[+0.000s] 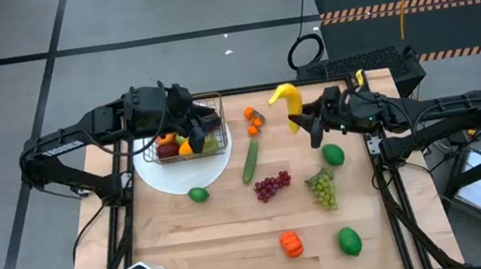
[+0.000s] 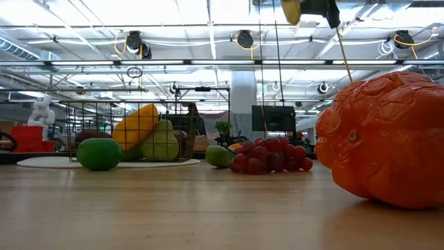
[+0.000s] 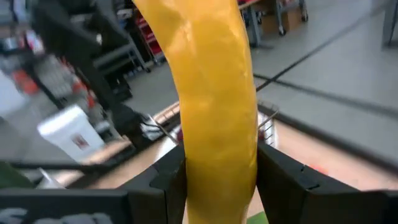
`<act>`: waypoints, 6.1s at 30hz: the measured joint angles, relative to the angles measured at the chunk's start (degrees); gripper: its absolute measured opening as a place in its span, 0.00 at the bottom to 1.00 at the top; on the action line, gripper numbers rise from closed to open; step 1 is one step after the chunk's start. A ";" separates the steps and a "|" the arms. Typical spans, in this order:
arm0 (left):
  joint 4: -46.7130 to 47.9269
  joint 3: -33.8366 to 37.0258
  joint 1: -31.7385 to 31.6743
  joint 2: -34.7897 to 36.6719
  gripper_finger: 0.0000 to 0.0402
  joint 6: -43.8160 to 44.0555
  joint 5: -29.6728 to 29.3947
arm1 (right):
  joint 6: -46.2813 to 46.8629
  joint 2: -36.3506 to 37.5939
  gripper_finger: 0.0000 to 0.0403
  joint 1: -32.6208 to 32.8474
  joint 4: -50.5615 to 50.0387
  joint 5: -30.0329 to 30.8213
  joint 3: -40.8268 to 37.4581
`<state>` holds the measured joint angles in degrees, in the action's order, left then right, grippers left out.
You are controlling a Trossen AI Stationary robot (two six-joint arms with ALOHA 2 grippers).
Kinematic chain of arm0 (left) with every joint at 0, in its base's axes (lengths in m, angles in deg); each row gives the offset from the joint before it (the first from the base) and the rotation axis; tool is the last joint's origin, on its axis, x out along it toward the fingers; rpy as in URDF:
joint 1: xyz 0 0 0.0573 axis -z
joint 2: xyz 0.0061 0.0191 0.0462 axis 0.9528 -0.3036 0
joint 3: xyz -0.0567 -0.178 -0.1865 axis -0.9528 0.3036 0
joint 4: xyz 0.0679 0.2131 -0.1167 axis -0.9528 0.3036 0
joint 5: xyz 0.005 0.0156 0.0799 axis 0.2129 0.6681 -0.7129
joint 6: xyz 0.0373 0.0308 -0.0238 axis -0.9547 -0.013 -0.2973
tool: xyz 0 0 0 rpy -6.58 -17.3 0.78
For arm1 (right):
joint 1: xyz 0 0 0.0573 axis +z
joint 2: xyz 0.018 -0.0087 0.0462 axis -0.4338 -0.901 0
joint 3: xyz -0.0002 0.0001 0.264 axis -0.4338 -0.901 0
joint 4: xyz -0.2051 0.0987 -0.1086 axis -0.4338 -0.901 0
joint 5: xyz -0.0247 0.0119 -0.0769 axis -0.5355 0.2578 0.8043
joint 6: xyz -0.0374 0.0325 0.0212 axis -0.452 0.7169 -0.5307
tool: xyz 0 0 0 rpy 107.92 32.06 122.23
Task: Build produce basket
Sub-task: Put the banana into the wired basket
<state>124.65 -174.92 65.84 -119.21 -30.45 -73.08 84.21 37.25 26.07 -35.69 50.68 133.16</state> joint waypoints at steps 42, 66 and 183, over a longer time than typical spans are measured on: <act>-7.62 0.00 0.08 0.01 0.65 4.87 5.55 | 28.61 -0.51 0.38 0.11 4.42 -0.04 0.00; -34.59 -0.02 -2.03 -11.14 0.96 4.38 14.11 | -1.23 -13.26 0.38 -0.02 29.73 -8.94 0.01; 3.06 29.20 -37.00 -6.74 0.49 -20.34 -4.37 | 1.62 -2.62 0.74 -3.82 8.98 -10.45 0.00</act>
<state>127.71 -145.72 28.84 -125.96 -50.79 -77.45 85.84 34.62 22.24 -26.71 40.23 133.16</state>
